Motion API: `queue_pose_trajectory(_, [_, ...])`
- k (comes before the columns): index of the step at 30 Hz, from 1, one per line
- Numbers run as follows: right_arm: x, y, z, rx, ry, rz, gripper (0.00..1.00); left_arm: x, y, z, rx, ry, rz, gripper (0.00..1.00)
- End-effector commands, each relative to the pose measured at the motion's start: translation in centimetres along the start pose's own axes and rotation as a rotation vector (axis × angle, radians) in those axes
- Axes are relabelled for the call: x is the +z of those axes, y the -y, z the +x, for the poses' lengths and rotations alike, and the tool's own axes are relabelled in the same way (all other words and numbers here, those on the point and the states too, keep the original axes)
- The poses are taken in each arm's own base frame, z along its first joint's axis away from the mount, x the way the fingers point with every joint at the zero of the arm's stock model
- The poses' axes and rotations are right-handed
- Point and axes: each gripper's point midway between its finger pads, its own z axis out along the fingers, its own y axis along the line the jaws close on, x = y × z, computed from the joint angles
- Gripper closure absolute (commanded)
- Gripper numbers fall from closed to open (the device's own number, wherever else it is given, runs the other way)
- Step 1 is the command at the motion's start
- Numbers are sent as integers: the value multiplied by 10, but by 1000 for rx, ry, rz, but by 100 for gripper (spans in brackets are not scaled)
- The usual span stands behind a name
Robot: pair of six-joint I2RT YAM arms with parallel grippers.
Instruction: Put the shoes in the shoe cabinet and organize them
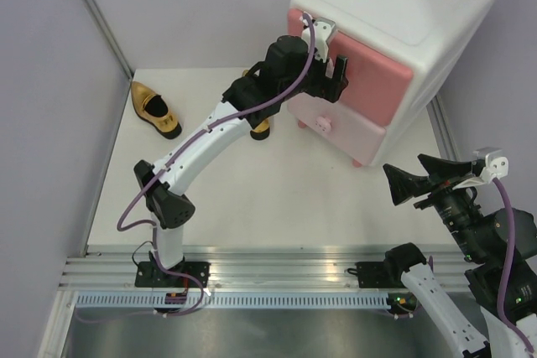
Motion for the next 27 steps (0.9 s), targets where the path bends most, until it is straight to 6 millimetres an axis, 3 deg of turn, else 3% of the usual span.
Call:
queue_pose_trajectory(1, [3, 1, -5, 6, 17, 7, 2, 3, 4, -12, 77, 41, -27, 7])
queue_pose_trajectory(8, [3, 2, -3, 4, 12, 14, 2, 12, 1, -11, 121, 46, -60, 11])
queue_pose_trajectory(13, [2, 2, -1, 6, 11, 14, 2, 13, 3, -11, 134, 50, -48, 22])
queue_pose_trajectory(19, [2, 3, 1, 10, 9, 16, 2, 9, 4, -14, 137, 56, -40, 49])
queue_pose_trajectory(20, [2, 3, 2, 14, 7, 17, 2, 7, 5, -15, 135, 58, -36, 58])
queue_pose_trajectory(23, [1, 3, 2, 14, 11, 14, 2, 0, 5, -15, 132, 55, -30, 73])
queue_pose_trajectory(27, [0, 3, 0, 7, 17, 17, 2, -13, 5, -9, 126, 38, -29, 77])
